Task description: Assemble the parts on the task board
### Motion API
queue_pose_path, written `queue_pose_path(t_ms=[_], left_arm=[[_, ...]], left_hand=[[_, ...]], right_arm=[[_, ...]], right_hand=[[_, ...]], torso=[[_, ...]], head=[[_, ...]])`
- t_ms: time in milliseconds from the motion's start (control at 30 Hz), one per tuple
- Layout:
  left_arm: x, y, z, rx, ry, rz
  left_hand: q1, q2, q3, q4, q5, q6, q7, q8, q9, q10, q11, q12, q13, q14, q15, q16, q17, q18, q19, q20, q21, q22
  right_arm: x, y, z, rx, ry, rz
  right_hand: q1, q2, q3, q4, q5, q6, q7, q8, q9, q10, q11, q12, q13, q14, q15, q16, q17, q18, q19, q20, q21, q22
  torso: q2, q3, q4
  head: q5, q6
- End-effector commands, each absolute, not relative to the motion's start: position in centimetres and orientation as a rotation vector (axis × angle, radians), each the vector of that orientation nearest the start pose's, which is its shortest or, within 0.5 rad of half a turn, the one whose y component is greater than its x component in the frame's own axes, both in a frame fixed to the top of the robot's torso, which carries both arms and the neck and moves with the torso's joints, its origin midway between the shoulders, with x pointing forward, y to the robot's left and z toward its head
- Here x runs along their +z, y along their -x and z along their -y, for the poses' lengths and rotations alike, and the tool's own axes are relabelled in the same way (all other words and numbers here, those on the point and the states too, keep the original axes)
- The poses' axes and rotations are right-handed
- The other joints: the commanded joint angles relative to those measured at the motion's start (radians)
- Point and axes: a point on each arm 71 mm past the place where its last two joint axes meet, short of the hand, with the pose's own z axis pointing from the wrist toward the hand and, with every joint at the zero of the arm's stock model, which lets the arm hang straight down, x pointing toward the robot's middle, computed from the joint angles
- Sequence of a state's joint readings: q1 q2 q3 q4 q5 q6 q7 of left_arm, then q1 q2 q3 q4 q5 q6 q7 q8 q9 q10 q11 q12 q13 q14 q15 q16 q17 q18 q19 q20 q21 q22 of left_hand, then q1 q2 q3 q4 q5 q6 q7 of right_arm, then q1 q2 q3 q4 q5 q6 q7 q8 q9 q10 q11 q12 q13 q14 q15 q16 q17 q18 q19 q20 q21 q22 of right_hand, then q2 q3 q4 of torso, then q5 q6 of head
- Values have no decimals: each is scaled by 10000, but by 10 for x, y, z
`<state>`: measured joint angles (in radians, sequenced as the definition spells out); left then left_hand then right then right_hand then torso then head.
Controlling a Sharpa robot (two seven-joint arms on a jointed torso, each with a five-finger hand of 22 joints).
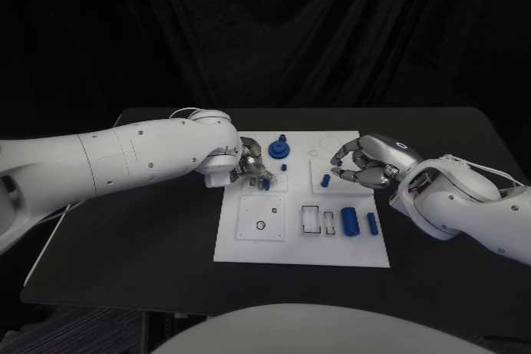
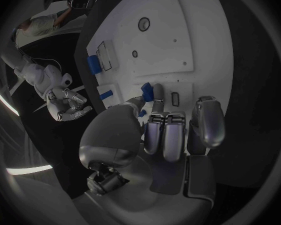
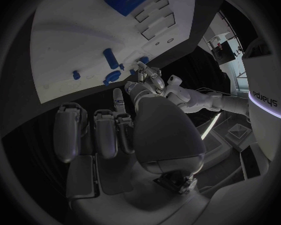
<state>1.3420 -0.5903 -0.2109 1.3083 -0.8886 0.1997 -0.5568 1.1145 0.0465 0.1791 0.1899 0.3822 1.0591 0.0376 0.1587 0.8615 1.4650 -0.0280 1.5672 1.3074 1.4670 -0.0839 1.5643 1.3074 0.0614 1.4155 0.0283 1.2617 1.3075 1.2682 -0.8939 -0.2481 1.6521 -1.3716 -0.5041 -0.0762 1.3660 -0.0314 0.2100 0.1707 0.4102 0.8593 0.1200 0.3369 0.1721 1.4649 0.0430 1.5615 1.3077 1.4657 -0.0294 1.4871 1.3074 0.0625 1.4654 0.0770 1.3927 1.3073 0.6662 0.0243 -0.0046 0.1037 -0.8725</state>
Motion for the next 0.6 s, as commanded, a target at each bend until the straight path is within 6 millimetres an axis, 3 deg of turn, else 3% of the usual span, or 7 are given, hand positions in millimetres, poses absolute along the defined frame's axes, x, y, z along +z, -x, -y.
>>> queue_pose_path(t_ms=[33, 233, 600], left_arm=[[-231, -507, -154, -4047, 1597, -24664], [-231, -506, -154, -4075, 1576, -24677], [-231, -504, -154, -4110, 1540, -24712]], left_hand=[[149, -35, 173, -69, 136, -73, 18, -29, -20, 1058, -58, 36, 2634, 1038, -26, 65, 2634, 140, -20, -15, -54, 1210], [270, -165, 595, -349, 341, -88, 8, -8, -26, 1058, -69, 36, 2634, 1038, -36, 65, 2634, 143, -19, -24, -86, 1219], [278, -318, 1132, -686, 393, -78, -4, 54, 2, 1058, -83, 36, 2634, 1038, -45, 65, 2634, 141, -5, -37, -100, 1243]], right_arm=[[-209, -443, 195, 7281, 1197, -16581], [-209, -443, 195, 7266, 1143, -16630], [-210, -444, 197, 7215, 1035, -16697]], right_hand=[[98, 15, 11, -62, 74, 2, -35, 48, 13, 740, -80, -36, 2258, 843, -86, -59, 1766, -103, 242, -90, -84, 1612], [108, 17, 44, -91, 149, -9, -30, 43, 17, 697, -77, -54, 2209, 826, -84, -126, 1701, -84, 211, -89, -158, 1574], [120, 17, 90, -133, 224, -35, -21, 33, 20, 646, -72, -76, 2152, 804, -81, -206, 1624, -63, 173, -86, -245, 1530]], torso=[[-3, -3, 5], [-5, -4, 11], [-6, -8, 17]], head=[[0, -1], [11, -1], [62, -1]])
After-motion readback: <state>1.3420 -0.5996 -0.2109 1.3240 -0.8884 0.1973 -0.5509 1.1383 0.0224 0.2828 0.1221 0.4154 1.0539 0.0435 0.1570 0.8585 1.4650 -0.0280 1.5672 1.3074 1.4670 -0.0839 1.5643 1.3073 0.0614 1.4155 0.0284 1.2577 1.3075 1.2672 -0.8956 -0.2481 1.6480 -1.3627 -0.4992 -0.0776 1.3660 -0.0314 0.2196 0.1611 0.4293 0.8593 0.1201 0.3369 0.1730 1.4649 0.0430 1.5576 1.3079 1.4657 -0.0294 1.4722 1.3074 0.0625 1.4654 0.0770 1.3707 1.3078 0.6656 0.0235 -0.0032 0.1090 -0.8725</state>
